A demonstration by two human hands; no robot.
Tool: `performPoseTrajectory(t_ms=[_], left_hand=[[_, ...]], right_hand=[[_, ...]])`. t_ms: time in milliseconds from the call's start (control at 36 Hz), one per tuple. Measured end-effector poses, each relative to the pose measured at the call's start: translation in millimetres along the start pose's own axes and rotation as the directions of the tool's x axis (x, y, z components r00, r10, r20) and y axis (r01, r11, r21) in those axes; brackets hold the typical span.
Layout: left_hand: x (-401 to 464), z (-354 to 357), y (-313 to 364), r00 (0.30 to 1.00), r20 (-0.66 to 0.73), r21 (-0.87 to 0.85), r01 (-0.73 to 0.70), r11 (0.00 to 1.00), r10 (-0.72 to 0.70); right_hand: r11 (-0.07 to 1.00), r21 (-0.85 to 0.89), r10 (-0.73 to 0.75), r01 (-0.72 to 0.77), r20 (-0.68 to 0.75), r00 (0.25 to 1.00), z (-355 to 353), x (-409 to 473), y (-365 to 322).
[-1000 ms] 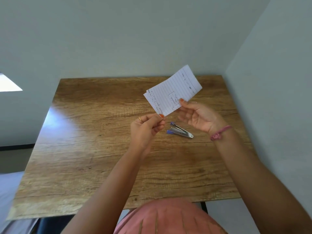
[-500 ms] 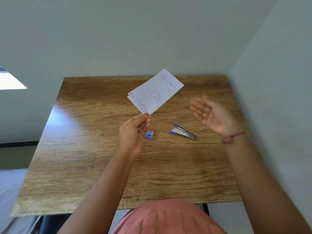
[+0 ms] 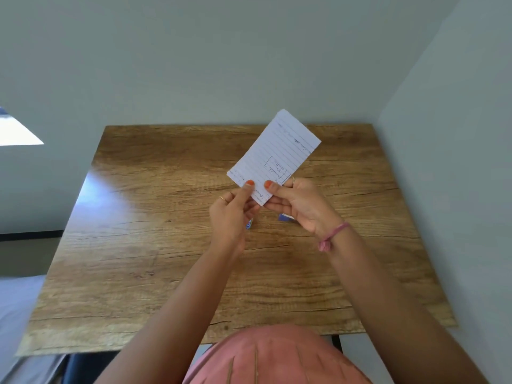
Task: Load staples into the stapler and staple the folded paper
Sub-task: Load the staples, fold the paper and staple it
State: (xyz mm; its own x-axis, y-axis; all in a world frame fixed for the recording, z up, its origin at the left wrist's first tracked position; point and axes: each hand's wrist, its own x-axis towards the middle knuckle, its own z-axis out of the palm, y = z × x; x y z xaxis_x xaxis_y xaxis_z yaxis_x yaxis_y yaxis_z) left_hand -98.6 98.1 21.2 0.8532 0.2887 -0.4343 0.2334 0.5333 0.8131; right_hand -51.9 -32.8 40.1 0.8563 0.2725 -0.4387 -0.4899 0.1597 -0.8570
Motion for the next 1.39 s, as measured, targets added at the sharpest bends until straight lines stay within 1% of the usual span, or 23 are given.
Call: performPoseTrajectory(t_ms=[83, 167, 222, 306, 361, 417, 472, 528, 583, 611, 667, 694, 750, 806, 861, 917, 972, 1056, 1139, 1250, 1333, 1361, 1389], left_hand=[[3, 0, 0, 0.999, -0.028, 0.003, -0.03, 1.0, 0.03], [6, 0, -1, 0.998, -0.053, 0.007, -0.029, 1.0, 0.029], [11, -3, -1, 0.996, -0.068, 0.067, -0.054, 0.996, 0.058], [19, -12, 3, 0.988, -0.074, 0.225, -0.112, 0.968, 0.132], [24, -19, 6, 0.986, -0.066, 0.267, -0.132, 0.955, 0.154], [27, -24, 9, 0.989, -0.065, 0.233, -0.118, 0.965, 0.136], [30, -27, 13, 0.994, -0.05, 0.158, -0.092, 0.983, 0.101], [31, -27, 17, 0.998, 0.011, 0.119, -0.07, 0.99, 0.07], [31, -26, 21, 0.989, 0.139, 0.138, -0.079, 0.987, 0.059], [31, -26, 23, 0.972, 0.229, 0.161, -0.099, 0.982, 0.06], [29, -26, 26, 0.913, 0.405, 0.214, -0.146, 0.966, 0.048], [27, -26, 28, 0.883, 0.469, 0.248, -0.161, 0.955, 0.027], [26, -25, 32, 0.837, 0.545, 0.321, -0.17, 0.932, -0.035], [24, -24, 32, 0.81, 0.575, 0.377, -0.141, 0.915, -0.113], [23, -21, 29, 0.807, 0.566, 0.414, -0.101, 0.904, -0.169], [22, -19, 23, 0.827, 0.535, 0.437, -0.096, 0.894, -0.173], [22, -17, 19, 0.849, 0.502, 0.41, -0.066, 0.91, -0.164], [19, -15, 13, 0.86, 0.474, 0.346, 0.016, 0.938, -0.19], [15, -10, 8, 0.868, 0.448, 0.36, 0.045, 0.932, -0.215], [13, -5, 2, 0.891, 0.403, 0.366, 0.051, 0.929, -0.208], [15, -4, 3, 0.904, 0.391, 0.361, 0.023, 0.932, -0.173], [16, -5, 5, 0.905, 0.394, 0.365, 0.004, 0.931, -0.159], [17, -6, 7, 0.905, 0.4, 0.372, -0.014, 0.928, -0.146]], right_hand=[[1.0, -0.028, 0.013, -0.013, 0.009, 1.0, -1, 2, -3], [0.996, -0.082, 0.025, -0.023, 0.029, 0.999, -2, 4, -5], [0.993, -0.109, 0.046, -0.041, 0.039, 0.998, -5, 4, -8], [0.987, -0.141, 0.085, -0.074, 0.07, 0.994, -13, 5, -11], [0.981, -0.166, 0.114, -0.097, 0.092, 0.989, -20, 4, -14], [0.975, -0.187, 0.142, -0.118, 0.116, 0.983, -27, 5, -15], [0.969, -0.207, 0.163, -0.134, 0.132, 0.978, -33, 7, -17], [0.963, -0.233, 0.171, -0.135, 0.145, 0.975, -39, 8, -19], [0.954, -0.268, 0.18, -0.132, 0.165, 0.97, -45, 10, -21], [0.947, -0.291, 0.191, -0.134, 0.175, 0.966, -47, 10, -22], [0.929, -0.34, 0.219, -0.145, 0.19, 0.957, -51, 11, -24], [0.919, -0.366, 0.228, -0.145, 0.196, 0.954, -53, 12, -25], [0.899, -0.417, 0.236, -0.133, 0.206, 0.95, -55, 12, -27], [0.882, -0.457, 0.237, -0.117, 0.213, 0.948, -57, 11, -28], [0.876, -0.472, 0.222, -0.098, 0.215, 0.951, -57, 12, -27], [0.882, -0.464, 0.206, -0.086, 0.214, 0.955, -57, 12, -24], [0.891, -0.447, 0.2, -0.085, 0.217, 0.955, -58, 12, -21], [0.903, -0.422, 0.189, -0.083, 0.216, 0.958, -58, 13, -15], [0.912, -0.405, 0.174, -0.073, 0.221, 0.96, -59, 13, -10], [0.916, -0.397, 0.153, -0.058, 0.213, 0.965, -62, 13, -8], [0.926, -0.377, 0.084, -0.012, 0.173, 0.981, -69, 12, -10], [0.906, -0.423, 0.043, 0.021, 0.141, 0.989, -73, 10, -10], [0.857, -0.513, -0.005, 0.055, 0.098, 0.995, -79, 10, -11]])
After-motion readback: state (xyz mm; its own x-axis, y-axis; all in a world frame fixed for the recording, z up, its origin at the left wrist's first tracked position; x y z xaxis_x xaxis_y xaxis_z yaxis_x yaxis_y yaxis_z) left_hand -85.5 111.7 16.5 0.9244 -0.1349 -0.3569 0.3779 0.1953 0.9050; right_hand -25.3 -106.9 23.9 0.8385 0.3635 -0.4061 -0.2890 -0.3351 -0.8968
